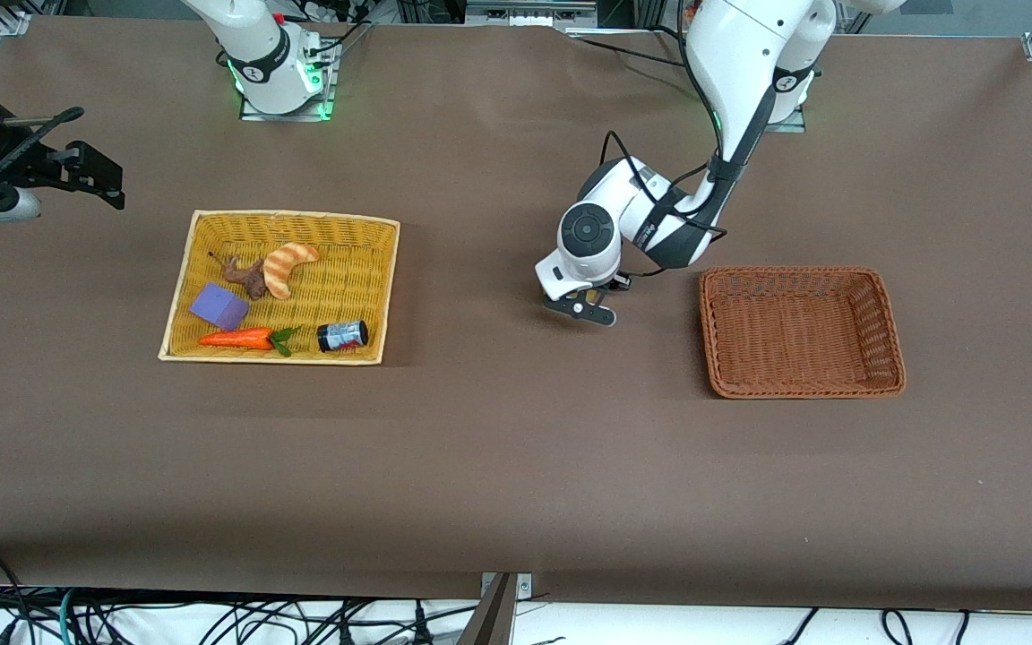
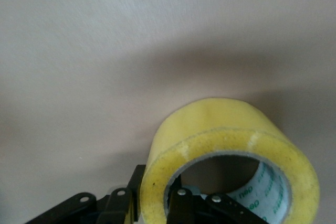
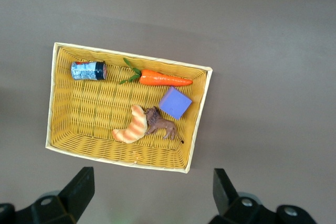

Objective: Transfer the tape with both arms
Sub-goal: 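Carry the tape with the left gripper into the brown basket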

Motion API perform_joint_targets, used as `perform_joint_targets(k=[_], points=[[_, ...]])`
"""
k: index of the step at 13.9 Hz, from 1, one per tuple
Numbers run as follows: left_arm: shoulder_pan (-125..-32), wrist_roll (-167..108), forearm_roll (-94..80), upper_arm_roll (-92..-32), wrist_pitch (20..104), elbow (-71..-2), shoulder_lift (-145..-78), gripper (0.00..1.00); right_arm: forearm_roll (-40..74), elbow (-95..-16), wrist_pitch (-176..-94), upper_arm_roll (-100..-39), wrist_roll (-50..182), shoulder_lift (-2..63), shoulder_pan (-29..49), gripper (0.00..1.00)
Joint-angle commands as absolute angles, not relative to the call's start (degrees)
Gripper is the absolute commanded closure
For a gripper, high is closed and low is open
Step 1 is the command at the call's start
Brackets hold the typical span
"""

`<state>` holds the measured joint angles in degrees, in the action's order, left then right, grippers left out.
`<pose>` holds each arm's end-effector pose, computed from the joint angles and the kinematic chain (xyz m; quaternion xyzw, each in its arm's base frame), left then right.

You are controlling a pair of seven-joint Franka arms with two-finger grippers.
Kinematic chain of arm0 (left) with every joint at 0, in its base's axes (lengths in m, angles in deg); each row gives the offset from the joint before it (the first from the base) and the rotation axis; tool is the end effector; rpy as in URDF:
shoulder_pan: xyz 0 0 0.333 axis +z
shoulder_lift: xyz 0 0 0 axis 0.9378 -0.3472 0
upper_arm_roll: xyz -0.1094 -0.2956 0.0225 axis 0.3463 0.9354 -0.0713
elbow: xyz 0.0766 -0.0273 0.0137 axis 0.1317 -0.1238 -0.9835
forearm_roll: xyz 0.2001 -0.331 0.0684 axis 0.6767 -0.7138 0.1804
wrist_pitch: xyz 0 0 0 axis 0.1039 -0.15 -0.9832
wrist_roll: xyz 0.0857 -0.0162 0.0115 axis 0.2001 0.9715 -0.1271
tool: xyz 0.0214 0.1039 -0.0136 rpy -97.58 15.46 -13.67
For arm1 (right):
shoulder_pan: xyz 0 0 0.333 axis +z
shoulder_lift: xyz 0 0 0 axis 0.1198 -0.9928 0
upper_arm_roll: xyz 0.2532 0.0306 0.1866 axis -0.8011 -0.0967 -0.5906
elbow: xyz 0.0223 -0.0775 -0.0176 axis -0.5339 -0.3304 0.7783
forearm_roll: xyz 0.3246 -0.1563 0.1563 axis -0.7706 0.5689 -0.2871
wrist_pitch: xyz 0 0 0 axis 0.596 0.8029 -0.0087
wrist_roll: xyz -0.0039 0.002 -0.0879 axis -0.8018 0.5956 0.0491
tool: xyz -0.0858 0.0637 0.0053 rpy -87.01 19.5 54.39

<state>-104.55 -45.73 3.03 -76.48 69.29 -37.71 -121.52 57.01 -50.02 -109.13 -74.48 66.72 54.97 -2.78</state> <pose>0.4973 -0.3960 0.1952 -0.9834 0.1410 0.1047 0.0446 0.5455 0.0312 0.6109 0.9969 0.0713 -0.0190 0.0277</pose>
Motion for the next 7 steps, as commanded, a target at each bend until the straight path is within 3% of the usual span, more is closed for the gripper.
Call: perform_joint_targets(k=[1,5,7], points=[[-101.08,-45.06,4.3,-76.46,64.12,-34.18,-117.74,1.0,57.69,-49.42,-108.62,-75.04,66.93,55.12,-3.37,0.0],[-90.38,-30.78,4.56,-76.46,38.82,-17.22,-116.41,1.0,57.43,-49.42,-108.53,-75.04,66.75,55.12,-3.37,0.0],[-83.52,-22.34,5.09,-76.64,36.23,-16.05,-114.49,1.0,57.25,-49.42,-108.53,-74.95,67.28,55.12,-3.37,0.0]])
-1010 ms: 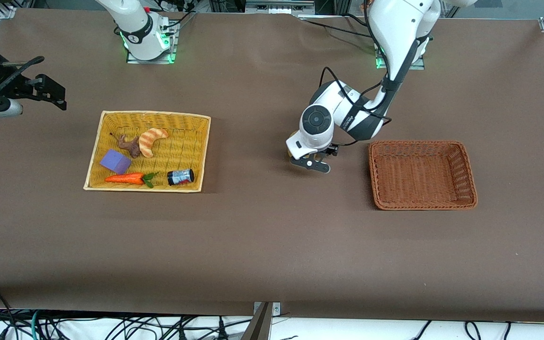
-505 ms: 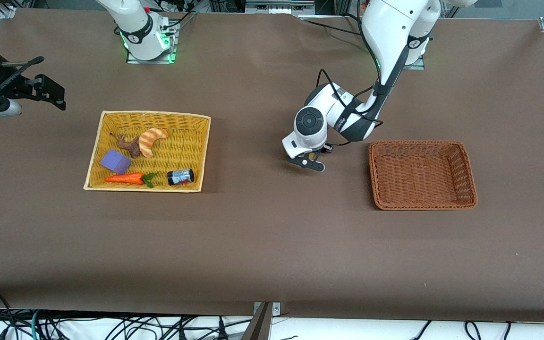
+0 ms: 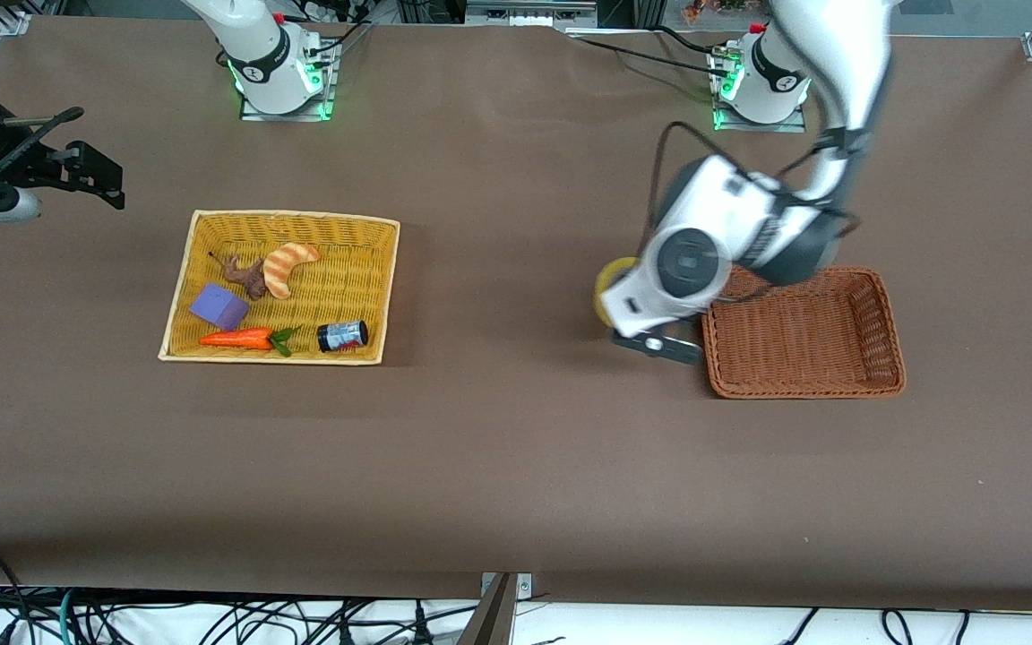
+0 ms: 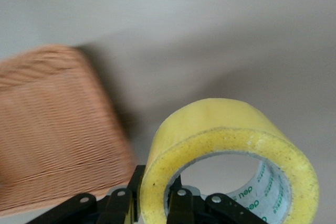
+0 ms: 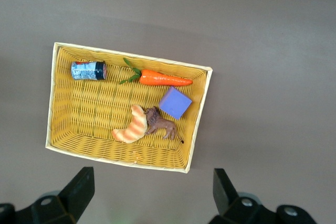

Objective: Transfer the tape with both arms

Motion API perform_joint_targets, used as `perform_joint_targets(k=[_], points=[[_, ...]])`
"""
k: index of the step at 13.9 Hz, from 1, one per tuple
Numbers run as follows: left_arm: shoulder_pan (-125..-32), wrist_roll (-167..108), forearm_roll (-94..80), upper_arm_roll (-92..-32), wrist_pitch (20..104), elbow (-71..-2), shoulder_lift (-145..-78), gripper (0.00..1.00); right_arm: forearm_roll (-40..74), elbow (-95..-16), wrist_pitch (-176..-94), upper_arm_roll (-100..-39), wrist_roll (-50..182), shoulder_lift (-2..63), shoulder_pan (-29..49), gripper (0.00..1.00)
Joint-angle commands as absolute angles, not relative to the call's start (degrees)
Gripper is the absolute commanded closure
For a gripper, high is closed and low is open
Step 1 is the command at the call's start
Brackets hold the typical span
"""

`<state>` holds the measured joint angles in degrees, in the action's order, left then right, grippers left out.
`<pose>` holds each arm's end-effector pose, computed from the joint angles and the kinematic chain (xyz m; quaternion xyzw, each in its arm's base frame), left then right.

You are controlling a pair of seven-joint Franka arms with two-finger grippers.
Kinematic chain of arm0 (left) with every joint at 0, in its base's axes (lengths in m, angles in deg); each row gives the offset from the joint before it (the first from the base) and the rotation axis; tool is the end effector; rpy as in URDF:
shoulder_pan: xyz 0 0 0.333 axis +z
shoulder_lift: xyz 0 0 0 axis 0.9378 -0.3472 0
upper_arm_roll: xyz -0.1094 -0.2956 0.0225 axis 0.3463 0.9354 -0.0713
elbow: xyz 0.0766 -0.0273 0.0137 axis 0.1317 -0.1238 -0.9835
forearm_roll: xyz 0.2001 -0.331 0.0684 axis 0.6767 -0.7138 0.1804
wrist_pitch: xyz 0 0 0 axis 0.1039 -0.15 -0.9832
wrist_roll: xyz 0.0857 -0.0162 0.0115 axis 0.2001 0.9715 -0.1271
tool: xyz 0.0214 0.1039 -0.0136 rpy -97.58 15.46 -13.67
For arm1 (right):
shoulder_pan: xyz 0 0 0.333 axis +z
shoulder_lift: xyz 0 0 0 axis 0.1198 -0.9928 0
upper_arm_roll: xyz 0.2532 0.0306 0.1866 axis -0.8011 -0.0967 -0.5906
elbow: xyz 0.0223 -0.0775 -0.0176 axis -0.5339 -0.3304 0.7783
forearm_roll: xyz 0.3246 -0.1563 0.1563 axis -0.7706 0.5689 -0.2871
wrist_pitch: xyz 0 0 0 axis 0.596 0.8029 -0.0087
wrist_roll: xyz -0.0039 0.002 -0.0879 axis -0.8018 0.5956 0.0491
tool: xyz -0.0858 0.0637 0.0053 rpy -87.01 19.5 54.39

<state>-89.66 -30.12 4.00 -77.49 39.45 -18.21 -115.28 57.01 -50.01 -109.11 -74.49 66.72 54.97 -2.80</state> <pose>0.6180 -0.2518 0.3791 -0.9790 0.1393 0.1431 0.0407 0.5454 0.0311 0.6110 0.9969 0.0712 -0.0191 0.0277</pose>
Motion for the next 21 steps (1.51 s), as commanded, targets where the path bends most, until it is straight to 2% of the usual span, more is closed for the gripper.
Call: perform_joint_targets(k=[1,3,6,9,10,11,14,17,18,21], points=[[-80.35,-18.47,5.09,-76.73,36.22,-16.48,-114.3,1.0,57.25,-49.42,-108.53,-75.04,67.28,55.12,-3.37,0.0],[-75.42,-13.01,8.23,-76.55,38.05,-20.24,-114.65,1.0,57.17,-49.42,-108.53,-74.95,67.54,55.03,-3.37,0.0],[-73.03,-12.45,9.31,-76.38,54.28,-36.82,-110.97,1.0,57.17,-49.42,-108.62,-75.04,67.54,55.03,-3.37,0.0],[-73.29,-12.63,9.48,-76.29,61.52,-44.07,-110.25,1.0,57.08,-49.42,-108.62,-75.04,67.54,55.03,-3.37,0.0],[-73.38,-12.37,9.57,-76.29,62.58,-44.26,-110.86,0.77,57.08,-49.42,-108.62,-75.04,67.54,55.03,-3.45,0.0],[-73.38,-12.19,9.57,-76.29,62.68,-43.74,-111.22,0.01,57.08,-49.42,-108.62,-74.95,67.54,55.03,-3.45,0.0],[-73.46,-12.37,8.7,-76.03,56.47,-39.01,-107.99,0.0,57.08,-49.42,-108.62,-75.04,67.54,55.03,-3.37,0.0],[-72.76,-13.06,6.78,-73.47,45.77,-27.0,-104.55,0.0,57.17,-49.42,-108.89,-75.04,67.54,55.03,-3.37,0.0],[-73.55,-13.5,3.89,-74.26,44.24,-24.86,-102.19,0.0,57.08,-49.42,-108.89,-74.95,67.63,54.94,-3.45,0.0],[-78.12,-24.61,2.8,-80.5,44.22,-25.45,-95.6,0.0,56.99,-49.42,-108.8,-74.95,67.63,55.03,-3.45,0.0]])
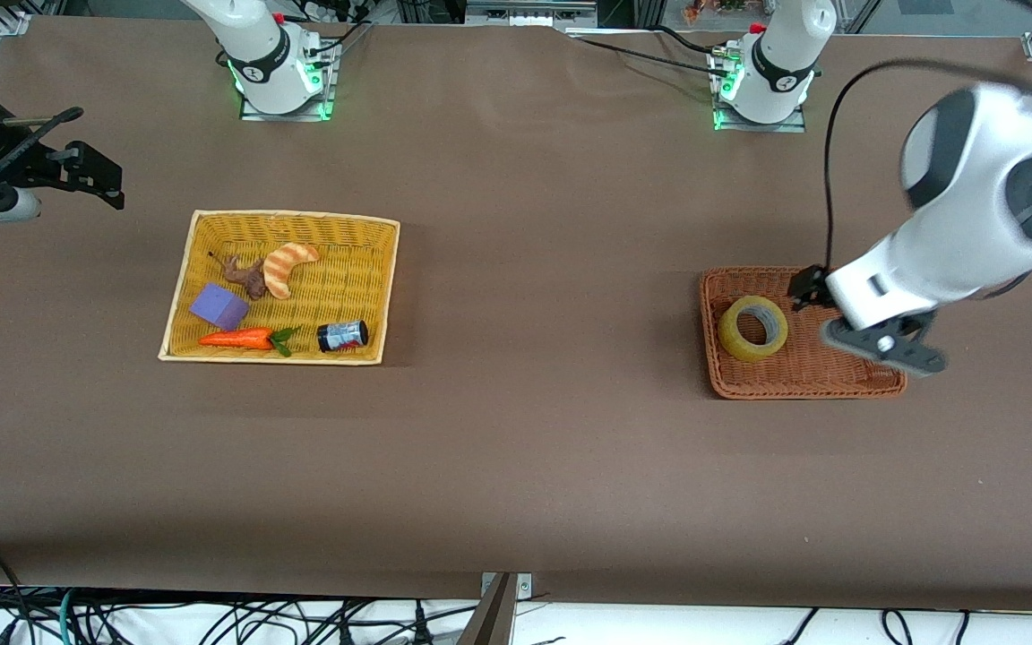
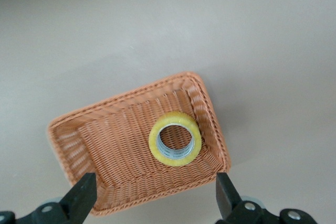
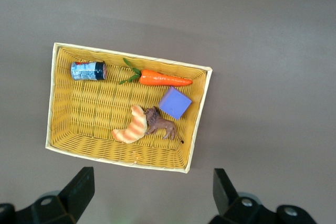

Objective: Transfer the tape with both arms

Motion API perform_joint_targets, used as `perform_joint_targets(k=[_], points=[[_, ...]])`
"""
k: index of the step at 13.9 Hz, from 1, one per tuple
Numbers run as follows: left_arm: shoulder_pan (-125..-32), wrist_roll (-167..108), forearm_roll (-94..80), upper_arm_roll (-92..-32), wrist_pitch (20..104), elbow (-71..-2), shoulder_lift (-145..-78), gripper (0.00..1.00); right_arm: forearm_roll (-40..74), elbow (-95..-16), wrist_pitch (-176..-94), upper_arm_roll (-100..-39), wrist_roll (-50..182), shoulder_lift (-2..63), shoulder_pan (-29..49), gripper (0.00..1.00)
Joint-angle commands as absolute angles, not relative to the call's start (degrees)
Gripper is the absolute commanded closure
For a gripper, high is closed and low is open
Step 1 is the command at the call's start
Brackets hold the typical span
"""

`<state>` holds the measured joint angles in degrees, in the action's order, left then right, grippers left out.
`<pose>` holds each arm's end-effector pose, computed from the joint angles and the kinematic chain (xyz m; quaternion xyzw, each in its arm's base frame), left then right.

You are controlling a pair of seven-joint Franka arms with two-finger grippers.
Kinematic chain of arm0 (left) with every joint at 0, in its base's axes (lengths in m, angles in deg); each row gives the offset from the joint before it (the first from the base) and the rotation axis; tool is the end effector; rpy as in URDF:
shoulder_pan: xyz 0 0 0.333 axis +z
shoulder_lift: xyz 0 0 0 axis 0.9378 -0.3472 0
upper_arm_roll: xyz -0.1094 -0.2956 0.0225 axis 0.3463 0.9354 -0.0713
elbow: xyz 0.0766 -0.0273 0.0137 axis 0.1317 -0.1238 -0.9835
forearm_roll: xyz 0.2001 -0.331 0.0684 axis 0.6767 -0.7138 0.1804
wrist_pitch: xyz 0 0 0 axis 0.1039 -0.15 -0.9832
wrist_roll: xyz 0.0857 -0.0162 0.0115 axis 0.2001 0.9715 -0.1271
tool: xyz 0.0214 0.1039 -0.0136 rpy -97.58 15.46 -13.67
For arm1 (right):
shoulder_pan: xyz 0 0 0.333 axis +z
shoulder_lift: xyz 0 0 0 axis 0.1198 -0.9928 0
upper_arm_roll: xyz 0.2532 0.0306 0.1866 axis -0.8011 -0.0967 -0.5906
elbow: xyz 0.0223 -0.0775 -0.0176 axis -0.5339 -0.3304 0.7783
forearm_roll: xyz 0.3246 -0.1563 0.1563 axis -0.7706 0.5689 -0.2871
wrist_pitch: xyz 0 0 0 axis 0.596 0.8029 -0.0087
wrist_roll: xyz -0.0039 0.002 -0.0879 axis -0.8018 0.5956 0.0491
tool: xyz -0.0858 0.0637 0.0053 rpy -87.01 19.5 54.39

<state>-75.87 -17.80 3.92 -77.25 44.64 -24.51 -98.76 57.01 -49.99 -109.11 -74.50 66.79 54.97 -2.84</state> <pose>0.6206 -0.0963 0.5221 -0.9913 0.1302 0.0147 0.0092 0.5455 0.0308 0.6112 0.9970 0.0704 -0.0189 0.0277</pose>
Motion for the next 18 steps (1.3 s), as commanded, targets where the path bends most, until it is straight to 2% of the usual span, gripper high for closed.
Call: perform_joint_targets(k=[1,4,5,8,18], points=[[-78.12,-30.67,2.63,-80.68,44.22,-26.32,-93.92,0.0,57.08,-49.42,-108.62,-74.95,67.46,55.03,-3.45,0.0],[-75.32,-33.82,2.02,-79.98,47.28,-37.02,-86.54,0.0,56.82,-49.42,-109.15,-74.95,67.81,54.94,-3.45,0.0],[-74.79,-32.68,2.01,-79.8,47.65,-38.27,-85.48,0.0,56.73,-49.42,-109.15,-75.04,67.81,54.94,-3.45,0.0],[-69.7,-26.09,0.96,-75.51,46.86,-38.29,-85.29,0.0,56.73,-49.34,-109.15,-75.04,67.63,54.94,-3.37,0.0],[-69.6,-25.9,0.87,-74.62,43.87,-34.33,-85.82,0.0,56.99,-49.34,-109.15,-75.31,67.54,55.21,-3.19,0.0]])
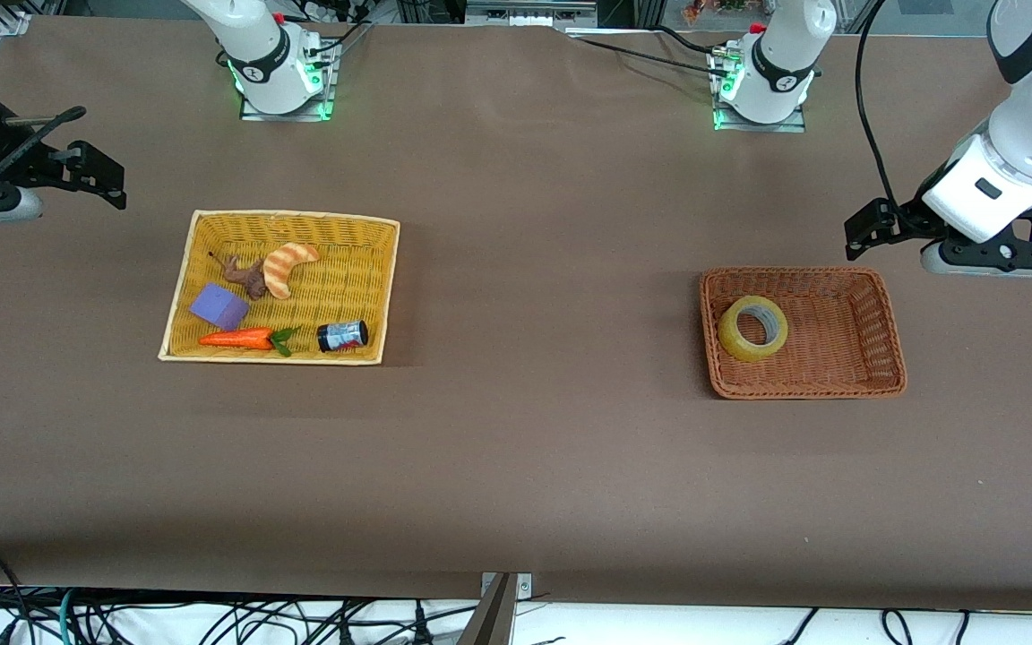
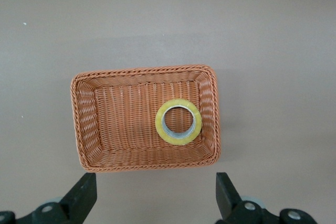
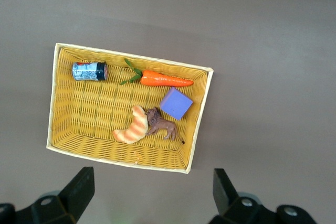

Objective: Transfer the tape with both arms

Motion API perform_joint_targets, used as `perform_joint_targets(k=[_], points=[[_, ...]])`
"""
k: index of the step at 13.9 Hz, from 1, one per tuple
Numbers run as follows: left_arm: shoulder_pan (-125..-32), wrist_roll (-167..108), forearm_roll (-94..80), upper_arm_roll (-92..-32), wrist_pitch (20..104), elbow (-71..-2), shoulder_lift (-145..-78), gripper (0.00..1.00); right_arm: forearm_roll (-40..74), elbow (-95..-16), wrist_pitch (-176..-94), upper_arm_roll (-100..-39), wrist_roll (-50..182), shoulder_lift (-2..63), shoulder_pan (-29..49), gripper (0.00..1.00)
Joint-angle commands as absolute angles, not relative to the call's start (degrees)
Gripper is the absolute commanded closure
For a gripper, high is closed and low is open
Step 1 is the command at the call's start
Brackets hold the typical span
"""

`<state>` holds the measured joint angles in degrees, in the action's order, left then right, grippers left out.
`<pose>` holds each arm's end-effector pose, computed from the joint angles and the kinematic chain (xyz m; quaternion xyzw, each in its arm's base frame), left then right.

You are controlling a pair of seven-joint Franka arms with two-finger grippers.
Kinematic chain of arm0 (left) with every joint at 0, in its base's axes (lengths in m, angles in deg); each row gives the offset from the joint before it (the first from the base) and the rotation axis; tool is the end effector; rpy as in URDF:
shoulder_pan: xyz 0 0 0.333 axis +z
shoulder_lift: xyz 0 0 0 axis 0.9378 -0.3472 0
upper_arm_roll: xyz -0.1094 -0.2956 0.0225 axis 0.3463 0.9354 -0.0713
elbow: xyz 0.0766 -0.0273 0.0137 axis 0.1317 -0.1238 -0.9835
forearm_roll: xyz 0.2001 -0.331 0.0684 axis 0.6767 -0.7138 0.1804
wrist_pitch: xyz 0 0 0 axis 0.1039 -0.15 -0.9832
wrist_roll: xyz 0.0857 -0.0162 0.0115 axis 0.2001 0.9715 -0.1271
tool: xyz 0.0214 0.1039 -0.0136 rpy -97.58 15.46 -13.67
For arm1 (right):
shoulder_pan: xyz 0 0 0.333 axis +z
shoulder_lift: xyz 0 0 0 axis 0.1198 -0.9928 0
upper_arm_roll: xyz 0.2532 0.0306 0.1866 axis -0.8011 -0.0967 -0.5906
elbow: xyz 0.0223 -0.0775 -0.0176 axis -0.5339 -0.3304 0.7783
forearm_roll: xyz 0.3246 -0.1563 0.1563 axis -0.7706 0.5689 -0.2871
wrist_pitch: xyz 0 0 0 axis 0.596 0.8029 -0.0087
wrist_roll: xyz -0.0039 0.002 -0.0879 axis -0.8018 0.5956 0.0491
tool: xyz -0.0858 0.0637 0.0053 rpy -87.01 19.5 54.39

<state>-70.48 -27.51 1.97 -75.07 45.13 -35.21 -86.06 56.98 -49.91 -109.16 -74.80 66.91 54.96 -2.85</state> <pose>0.5615 -0.0609 0.5654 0.9999 -0.0155 0.0064 0.0027 0.5455 0.0337 0.6118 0.9969 0.0718 -0.0178 0.0276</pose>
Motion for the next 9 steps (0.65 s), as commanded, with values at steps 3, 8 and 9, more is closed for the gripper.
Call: perform_joint_targets(k=[3,8,9], points=[[-69.69,-25.81,0.96,-74.62,43.78,-34.07,-85.99,0.0,57.08,-49.34,-109.24,-75.31,67.54,55.21,-3.19,0.0],[-69.95,-25.81,0.96,-74.53,43.78,-33.98,-85.91,0.0,57.17,-49.34,-109.24,-75.31,67.54,55.21,-3.19,0.0],[-69.86,-25.73,0.96,-74.62,43.87,-33.98,-85.91,0.0,57.25,-49.34,-109.15,-75.31,67.54,55.21,-3.19,0.0]])
